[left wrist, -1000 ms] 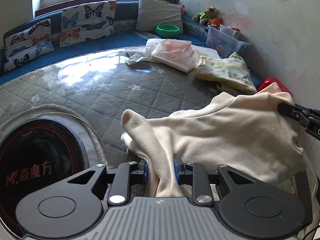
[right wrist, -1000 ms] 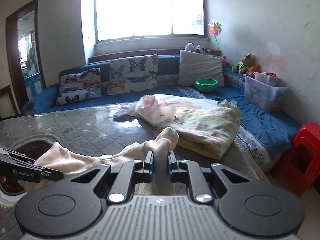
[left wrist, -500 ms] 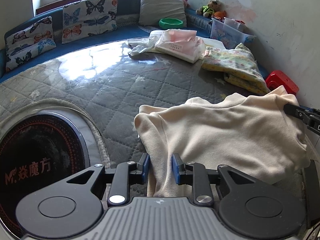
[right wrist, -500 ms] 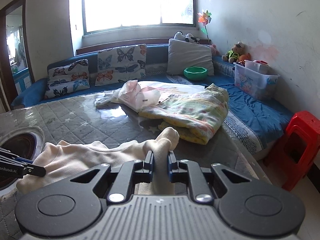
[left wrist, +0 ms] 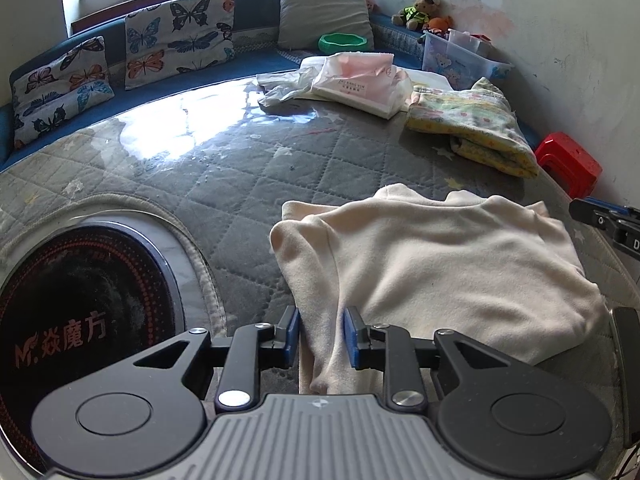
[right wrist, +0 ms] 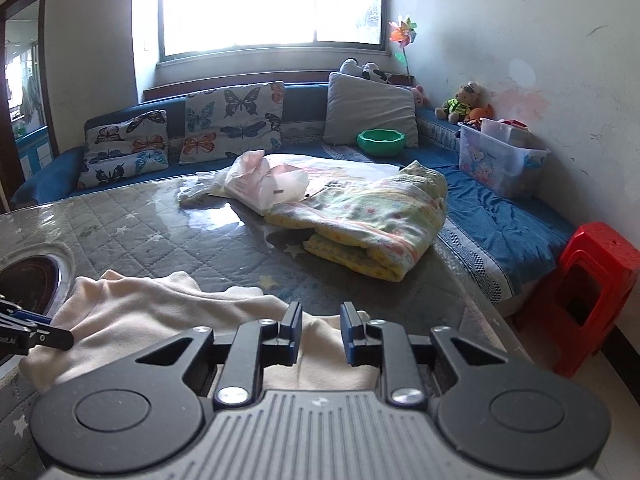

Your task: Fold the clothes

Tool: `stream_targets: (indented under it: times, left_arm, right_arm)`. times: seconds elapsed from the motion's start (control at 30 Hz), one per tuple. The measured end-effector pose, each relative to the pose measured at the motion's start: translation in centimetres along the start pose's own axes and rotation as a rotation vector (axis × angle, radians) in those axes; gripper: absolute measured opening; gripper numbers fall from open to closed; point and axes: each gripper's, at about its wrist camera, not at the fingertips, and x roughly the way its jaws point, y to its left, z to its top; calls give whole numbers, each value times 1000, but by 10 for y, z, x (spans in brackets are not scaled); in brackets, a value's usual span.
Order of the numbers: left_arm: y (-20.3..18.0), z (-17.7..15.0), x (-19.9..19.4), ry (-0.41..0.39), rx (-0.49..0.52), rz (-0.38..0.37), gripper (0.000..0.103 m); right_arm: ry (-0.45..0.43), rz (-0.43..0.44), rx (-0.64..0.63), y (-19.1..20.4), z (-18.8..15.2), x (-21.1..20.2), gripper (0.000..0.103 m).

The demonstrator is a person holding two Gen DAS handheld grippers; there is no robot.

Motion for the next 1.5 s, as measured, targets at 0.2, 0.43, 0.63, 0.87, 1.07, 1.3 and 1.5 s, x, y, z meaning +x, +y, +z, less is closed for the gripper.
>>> stream_targets:
  times: [0.2, 0.43, 0.63, 0.87, 1.07, 1.3, 1.5]
  left_arm:
    - [2, -3, -5, -4, -4, 18, 34]
    - [8, -8, -12, -8, -9, 34, 51]
    - [11, -19, -21, -26, 4, 51, 64]
    - [14, -32, -31, -45, 11, 71, 75]
    - [21, -45, -43, -52, 12, 85, 87]
    - [40, -60, -58, -83, -18, 133, 98]
    - [74, -72, -76, -121, -70, 203, 103]
  right_arm:
    - [24, 73, -39, 23, -8, -2, 36]
    - [81, 168, -131, 71, -30, 5, 50]
    - [93, 197, -166, 94, -46, -1, 52]
    - [77, 214, -183, 103, -54, -17, 61]
    - [77, 211, -187, 111, -60, -24, 64]
    - [56, 270, -194, 133, -59, -39, 78]
    - [41, 321, -231, 166, -51, -42, 83]
